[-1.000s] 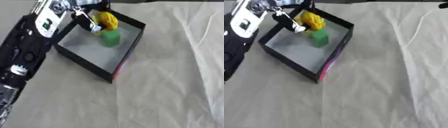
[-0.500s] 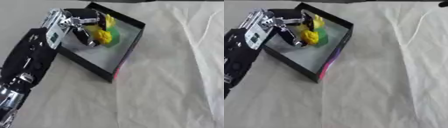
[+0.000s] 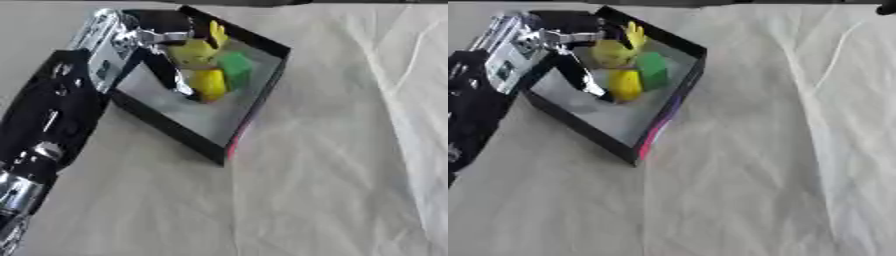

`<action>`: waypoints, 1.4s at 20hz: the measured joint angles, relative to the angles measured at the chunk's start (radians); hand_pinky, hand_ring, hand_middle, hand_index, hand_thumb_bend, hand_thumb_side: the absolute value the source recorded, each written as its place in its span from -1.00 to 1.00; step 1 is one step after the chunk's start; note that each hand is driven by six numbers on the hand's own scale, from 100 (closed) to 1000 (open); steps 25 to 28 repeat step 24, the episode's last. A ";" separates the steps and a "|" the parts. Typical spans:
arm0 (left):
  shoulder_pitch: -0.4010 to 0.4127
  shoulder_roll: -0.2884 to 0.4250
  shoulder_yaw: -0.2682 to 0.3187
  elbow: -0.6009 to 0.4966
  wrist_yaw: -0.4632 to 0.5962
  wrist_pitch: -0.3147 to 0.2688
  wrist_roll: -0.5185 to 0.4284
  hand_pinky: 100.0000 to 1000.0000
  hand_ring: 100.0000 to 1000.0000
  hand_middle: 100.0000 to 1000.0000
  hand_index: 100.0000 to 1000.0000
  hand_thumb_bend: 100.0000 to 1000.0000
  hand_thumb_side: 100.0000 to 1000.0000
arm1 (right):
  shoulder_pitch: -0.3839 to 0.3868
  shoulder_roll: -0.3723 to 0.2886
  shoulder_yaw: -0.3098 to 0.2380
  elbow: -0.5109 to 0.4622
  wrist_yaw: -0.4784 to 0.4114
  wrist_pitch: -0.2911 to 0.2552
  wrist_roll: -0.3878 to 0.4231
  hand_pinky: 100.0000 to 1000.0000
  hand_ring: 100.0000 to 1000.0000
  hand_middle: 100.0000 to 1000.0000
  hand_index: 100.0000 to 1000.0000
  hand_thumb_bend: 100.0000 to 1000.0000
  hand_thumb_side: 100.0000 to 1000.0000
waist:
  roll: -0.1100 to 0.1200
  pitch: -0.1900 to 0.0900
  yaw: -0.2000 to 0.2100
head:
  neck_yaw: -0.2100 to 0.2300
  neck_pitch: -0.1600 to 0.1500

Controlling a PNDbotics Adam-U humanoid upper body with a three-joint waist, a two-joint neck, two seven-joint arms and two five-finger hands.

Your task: Pick up objects on the table and place them in the box.

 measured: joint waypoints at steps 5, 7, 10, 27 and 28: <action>-0.022 0.068 0.049 -0.119 0.234 0.076 -0.002 0.73 0.58 0.44 0.77 -1.00 -0.46 | 0.004 -0.003 -0.001 0.000 -0.009 -0.004 -0.004 1.00 0.30 0.17 0.54 -1.00 0.12 | 0.000 -0.015 0.010 | -0.008 0.001; -0.020 0.101 0.081 -0.181 0.358 0.137 0.028 0.70 0.50 0.38 0.75 -1.00 -0.40 | 0.005 -0.004 -0.001 0.000 -0.014 -0.005 -0.005 1.00 0.30 0.17 0.53 -1.00 0.11 | 0.000 -0.016 0.015 | -0.013 0.001; 0.018 0.173 0.132 -0.285 0.544 0.246 0.137 0.66 0.44 0.36 0.71 -1.00 -0.24 | 0.010 -0.010 -0.005 -0.002 -0.021 -0.009 -0.009 1.00 0.30 0.17 0.54 -1.00 0.10 | 0.000 -0.027 0.026 | -0.024 0.001; 0.520 0.380 0.320 -0.672 1.098 0.396 0.652 0.56 0.33 0.31 0.63 -1.00 0.14 | 0.019 -0.009 -0.014 -0.060 -0.017 -0.078 -0.045 1.00 0.33 0.19 0.54 -1.00 -0.02 | -0.001 -0.028 0.050 | -0.060 0.001; 0.520 0.380 0.320 -0.672 1.098 0.396 0.652 0.56 0.33 0.31 0.63 -1.00 0.14 | 0.019 -0.009 -0.014 -0.060 -0.017 -0.078 -0.045 1.00 0.33 0.19 0.54 -1.00 -0.02 | -0.001 -0.028 0.050 | -0.060 0.001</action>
